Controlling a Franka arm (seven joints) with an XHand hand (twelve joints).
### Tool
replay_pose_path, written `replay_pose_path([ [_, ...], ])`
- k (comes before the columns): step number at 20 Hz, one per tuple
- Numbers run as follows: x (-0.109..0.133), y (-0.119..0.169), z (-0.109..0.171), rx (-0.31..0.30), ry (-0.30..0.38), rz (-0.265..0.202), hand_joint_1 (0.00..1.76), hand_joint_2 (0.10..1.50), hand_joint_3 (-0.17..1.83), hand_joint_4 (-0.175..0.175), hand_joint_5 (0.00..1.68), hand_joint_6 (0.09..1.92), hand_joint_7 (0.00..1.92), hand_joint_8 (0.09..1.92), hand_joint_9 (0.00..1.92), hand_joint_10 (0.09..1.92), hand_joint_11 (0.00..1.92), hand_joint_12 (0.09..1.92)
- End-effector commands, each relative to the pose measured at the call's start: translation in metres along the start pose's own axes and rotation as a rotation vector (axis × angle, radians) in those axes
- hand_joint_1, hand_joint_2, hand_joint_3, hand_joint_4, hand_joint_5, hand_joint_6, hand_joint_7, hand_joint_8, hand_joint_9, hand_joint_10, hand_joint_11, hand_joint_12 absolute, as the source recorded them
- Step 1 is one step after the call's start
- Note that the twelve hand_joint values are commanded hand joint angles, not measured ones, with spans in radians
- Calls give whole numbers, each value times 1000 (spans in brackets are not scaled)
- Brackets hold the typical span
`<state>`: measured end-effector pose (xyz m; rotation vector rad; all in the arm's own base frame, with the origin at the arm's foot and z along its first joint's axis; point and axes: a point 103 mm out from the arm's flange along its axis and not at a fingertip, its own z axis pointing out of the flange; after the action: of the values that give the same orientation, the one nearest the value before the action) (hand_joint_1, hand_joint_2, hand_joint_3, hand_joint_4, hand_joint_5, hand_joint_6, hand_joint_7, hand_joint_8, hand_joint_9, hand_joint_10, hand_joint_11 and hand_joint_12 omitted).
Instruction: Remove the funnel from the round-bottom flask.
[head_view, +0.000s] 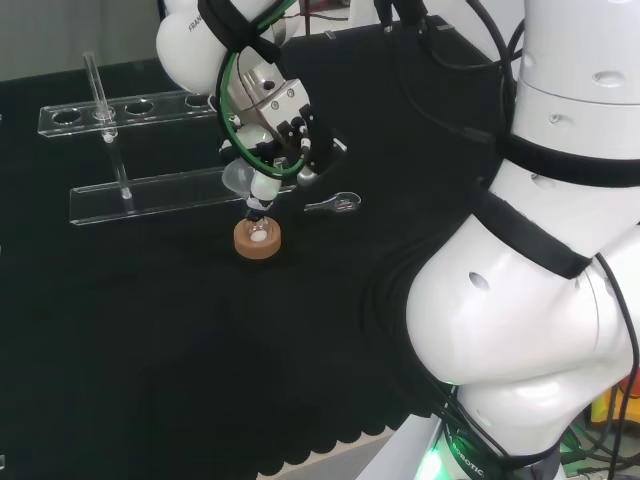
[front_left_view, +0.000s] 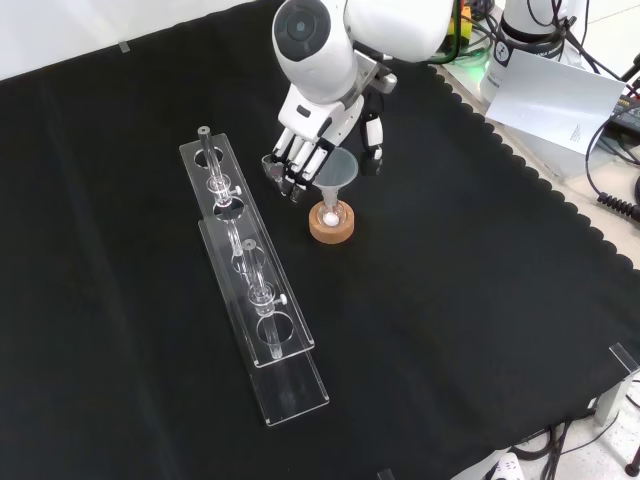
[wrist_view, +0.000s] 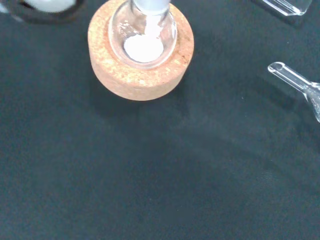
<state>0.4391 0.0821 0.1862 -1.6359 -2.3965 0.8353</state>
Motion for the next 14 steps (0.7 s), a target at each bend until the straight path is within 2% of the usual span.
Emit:
replay_pose_path([
  [1, -1, 3, 2, -8, -25, 7, 746, 719, 415, -44, 197, 87, 81, 684, 524, 673, 140, 1402],
  [5, -4, 2, -1, -40, -40, 16, 768, 716, 469, -45, 325, 87, 126, 709, 574, 664, 167, 1384],
  [10, -6, 1, -9, -72, -67, 32, 787, 729, 528, -38, 576, 138, 329, 707, 687, 627, 232, 1349],
  [12, -6, -1, -11, -77, -69, 35, 792, 738, 537, -35, 630, 236, 395, 691, 736, 599, 255, 1335],
  [14, -8, -3, -14, -81, -69, 41, 797, 741, 544, -33, 620, 418, 446, 690, 773, 581, 272, 1329],
])
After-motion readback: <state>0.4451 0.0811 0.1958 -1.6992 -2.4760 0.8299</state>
